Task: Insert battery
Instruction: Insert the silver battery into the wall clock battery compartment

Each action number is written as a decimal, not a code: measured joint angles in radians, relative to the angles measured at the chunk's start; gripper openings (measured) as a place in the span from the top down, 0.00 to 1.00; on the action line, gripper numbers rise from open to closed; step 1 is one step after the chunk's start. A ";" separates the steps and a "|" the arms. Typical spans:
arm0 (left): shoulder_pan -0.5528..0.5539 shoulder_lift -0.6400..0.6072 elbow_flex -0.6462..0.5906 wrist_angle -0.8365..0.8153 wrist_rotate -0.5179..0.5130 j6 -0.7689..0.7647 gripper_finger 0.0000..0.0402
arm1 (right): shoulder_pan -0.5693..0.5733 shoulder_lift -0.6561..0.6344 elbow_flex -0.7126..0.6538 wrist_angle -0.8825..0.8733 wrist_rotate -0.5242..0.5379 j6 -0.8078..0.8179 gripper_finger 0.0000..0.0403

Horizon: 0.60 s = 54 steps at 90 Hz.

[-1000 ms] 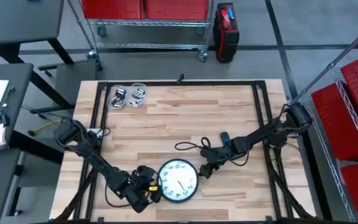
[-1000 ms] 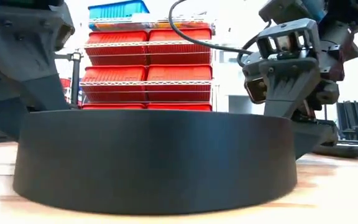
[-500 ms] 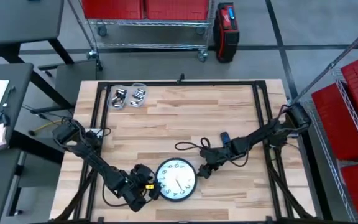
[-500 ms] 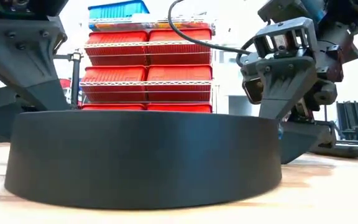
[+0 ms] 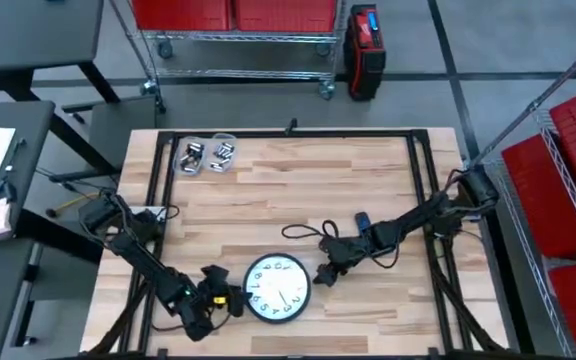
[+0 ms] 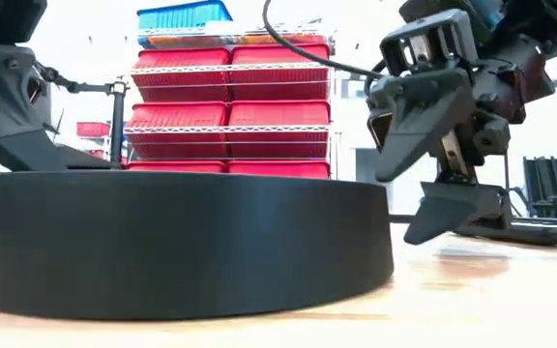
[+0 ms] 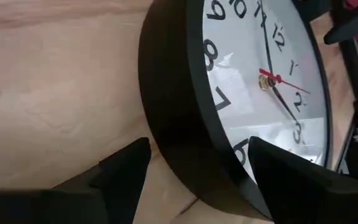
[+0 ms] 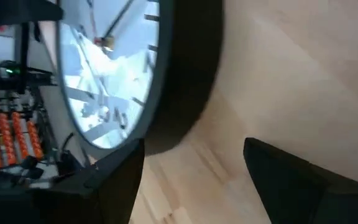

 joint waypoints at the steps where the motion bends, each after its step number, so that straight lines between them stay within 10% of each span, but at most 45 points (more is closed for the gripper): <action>1: 0.000 0.000 -0.004 0.007 -0.001 0.003 0.36 | 0.000 0.000 0.000 0.002 0.000 0.000 0.33; 54: 0.024 -0.005 -0.031 0.089 0.003 0.075 0.36 | 0.020 0.197 0.096 0.130 -0.001 0.214 0.33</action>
